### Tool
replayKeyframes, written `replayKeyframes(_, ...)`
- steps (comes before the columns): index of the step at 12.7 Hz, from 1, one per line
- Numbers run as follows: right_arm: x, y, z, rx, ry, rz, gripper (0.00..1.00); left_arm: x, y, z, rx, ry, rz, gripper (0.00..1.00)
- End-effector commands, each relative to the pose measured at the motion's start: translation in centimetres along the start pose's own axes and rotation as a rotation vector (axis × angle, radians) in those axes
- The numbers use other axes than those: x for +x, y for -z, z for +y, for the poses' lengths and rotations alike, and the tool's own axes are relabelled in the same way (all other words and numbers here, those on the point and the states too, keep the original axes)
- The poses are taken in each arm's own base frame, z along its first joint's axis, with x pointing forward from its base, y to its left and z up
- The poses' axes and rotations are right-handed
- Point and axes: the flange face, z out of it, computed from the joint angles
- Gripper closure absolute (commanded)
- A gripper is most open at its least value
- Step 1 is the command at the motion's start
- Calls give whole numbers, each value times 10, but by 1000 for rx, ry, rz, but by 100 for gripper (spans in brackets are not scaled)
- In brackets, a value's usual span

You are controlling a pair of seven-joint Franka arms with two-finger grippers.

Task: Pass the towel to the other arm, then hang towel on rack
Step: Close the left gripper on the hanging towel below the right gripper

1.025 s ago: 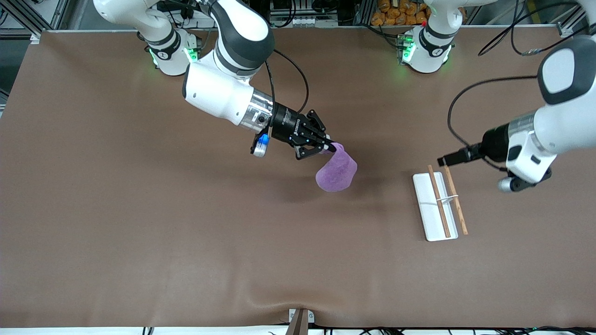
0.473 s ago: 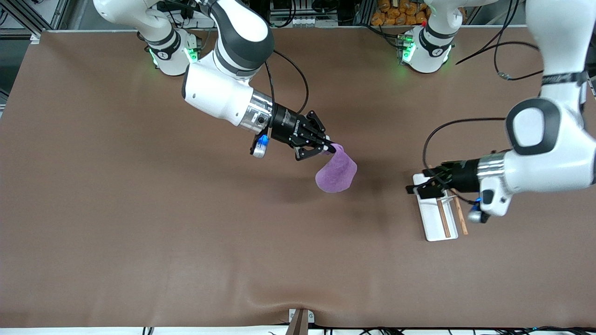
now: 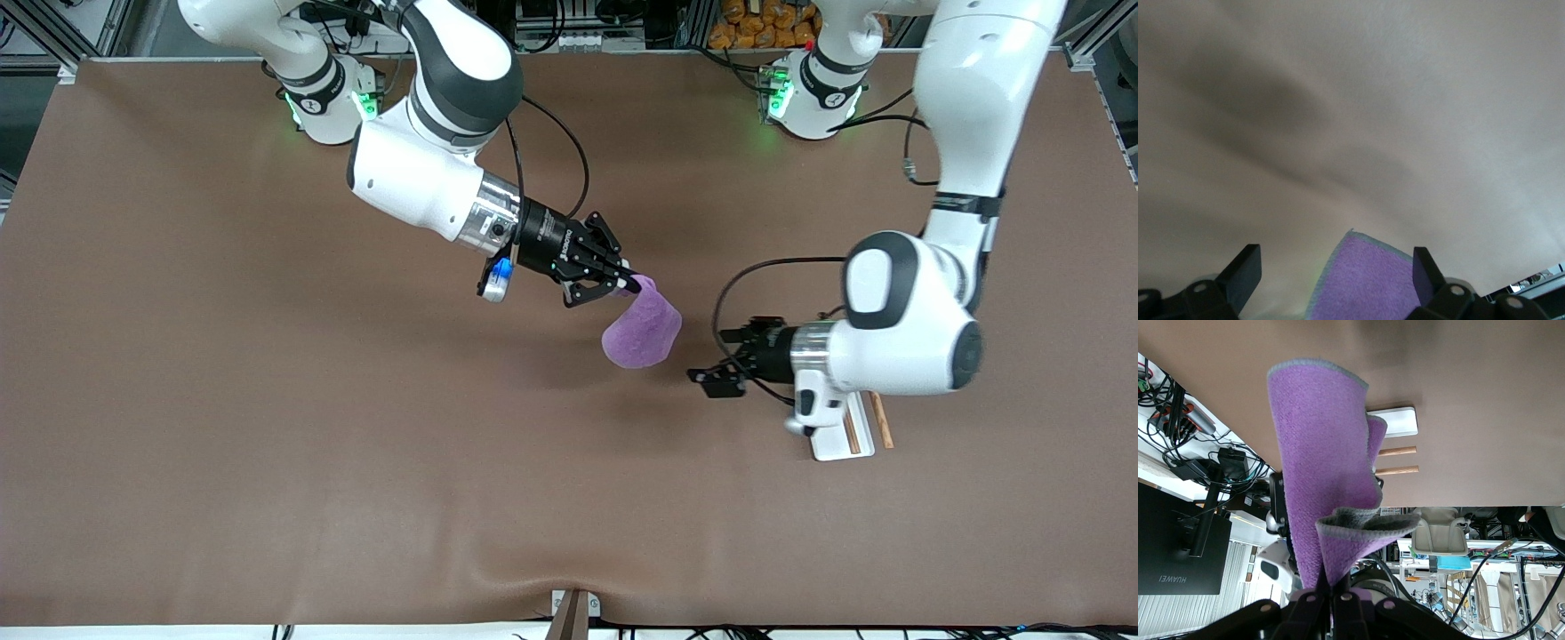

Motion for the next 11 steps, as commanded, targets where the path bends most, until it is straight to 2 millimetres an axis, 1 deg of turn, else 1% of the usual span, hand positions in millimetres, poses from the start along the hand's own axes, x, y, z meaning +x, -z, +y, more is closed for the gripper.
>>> replayKeyframes(1,-3,-1,-2,4,-8,-11,100,9,-5,3,1,54,-4,0)
replayKeyframes(2,-3,-1,-2,4,-9,-11,100,3,-14,6,10,68,-14,0)
replayKeyframes(3,-3,-1,-2,5,-10,-11,100,1,-20,6,17,77,-17,0)
replayKeyframes(5,-2,0,-3,5,-12,-11,100,9,-23,5,13,94,-28,0)
replayKeyframes(8,-2,0,-4,7,-11,-11,100,2,-19,14,-12,122,-35,0)
replayKeyframes(9,-2,0,-3,5,-12,-11,100,-1,-22,17,-18,119,-29,0)
replayKeyframes(11,-2,0,-4,5,-11,-10,100,1,-32,20,-28,147,-22,0)
